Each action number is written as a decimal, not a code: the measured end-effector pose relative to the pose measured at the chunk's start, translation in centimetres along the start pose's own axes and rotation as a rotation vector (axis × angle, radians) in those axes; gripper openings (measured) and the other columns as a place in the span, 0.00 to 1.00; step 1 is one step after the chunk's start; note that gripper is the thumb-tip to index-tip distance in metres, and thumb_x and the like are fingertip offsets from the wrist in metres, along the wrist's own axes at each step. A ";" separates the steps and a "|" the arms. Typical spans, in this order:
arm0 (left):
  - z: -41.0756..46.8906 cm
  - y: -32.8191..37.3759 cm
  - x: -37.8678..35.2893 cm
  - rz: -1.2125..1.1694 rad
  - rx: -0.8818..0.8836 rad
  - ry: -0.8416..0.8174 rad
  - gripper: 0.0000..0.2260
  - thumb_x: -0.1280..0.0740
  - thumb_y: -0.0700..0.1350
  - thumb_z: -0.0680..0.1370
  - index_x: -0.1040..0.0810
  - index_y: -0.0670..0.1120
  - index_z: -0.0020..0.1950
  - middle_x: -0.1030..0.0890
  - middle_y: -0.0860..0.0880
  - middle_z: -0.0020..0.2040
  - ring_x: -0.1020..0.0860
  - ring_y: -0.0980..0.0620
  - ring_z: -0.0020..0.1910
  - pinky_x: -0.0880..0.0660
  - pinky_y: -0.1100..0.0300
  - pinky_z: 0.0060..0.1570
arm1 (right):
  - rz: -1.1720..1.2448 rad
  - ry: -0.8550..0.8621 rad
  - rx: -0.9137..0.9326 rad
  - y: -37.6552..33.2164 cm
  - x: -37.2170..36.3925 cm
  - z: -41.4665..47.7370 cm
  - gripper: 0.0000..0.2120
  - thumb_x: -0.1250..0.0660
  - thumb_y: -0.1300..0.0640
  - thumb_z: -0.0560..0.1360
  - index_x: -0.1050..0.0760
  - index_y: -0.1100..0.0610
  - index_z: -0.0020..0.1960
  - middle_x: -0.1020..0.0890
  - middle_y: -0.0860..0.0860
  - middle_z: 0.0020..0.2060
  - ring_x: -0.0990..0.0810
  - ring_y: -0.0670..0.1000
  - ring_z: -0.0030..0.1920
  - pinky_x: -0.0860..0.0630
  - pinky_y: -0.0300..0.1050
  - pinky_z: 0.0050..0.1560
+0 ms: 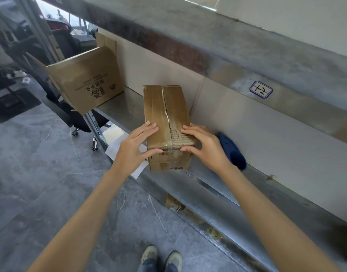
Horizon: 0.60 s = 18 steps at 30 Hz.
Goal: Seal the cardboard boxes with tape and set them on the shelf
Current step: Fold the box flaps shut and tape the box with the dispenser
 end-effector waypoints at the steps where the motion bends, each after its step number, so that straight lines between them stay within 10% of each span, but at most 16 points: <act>1: 0.0 0.0 -0.1 -0.010 0.005 -0.001 0.30 0.26 0.56 0.71 0.24 0.46 0.70 0.25 0.53 0.70 0.34 0.57 0.75 0.35 0.55 0.74 | 0.000 0.014 0.004 0.1 0.0 0.0 0.27 0.25 0.49 0.69 0.23 0.56 0.66 0.22 0.49 0.66 0.30 0.50 0.71 0.34 0.45 0.72; 8: -0.3 0.4 -0.2 -0.014 0.056 0.044 0.29 0.24 0.54 0.71 0.23 0.46 0.69 0.25 0.54 0.70 0.34 0.57 0.75 0.39 0.62 0.74 | -0.043 0.000 0.001 -0.3 -0.1 0.1 0.28 0.26 0.44 0.69 0.23 0.55 0.65 0.22 0.46 0.65 0.30 0.46 0.70 0.36 0.36 0.69; 18: -0.5 0.7 -0.9 -0.131 0.144 0.182 0.27 0.21 0.51 0.70 0.23 0.47 0.66 0.23 0.52 0.68 0.34 0.57 0.75 0.24 0.48 0.63 | -0.115 0.181 -0.012 -1.3 -0.8 -0.1 0.28 0.27 0.39 0.67 0.20 0.59 0.58 0.18 0.49 0.59 0.24 0.50 0.65 0.28 0.41 0.64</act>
Point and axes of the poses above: each hand's wrist, its own z-axis towards the middle knuckle, its own x-axis out of the back of the hand, y = z × x, the point moved 6 cm from there along z, towards the middle knuckle
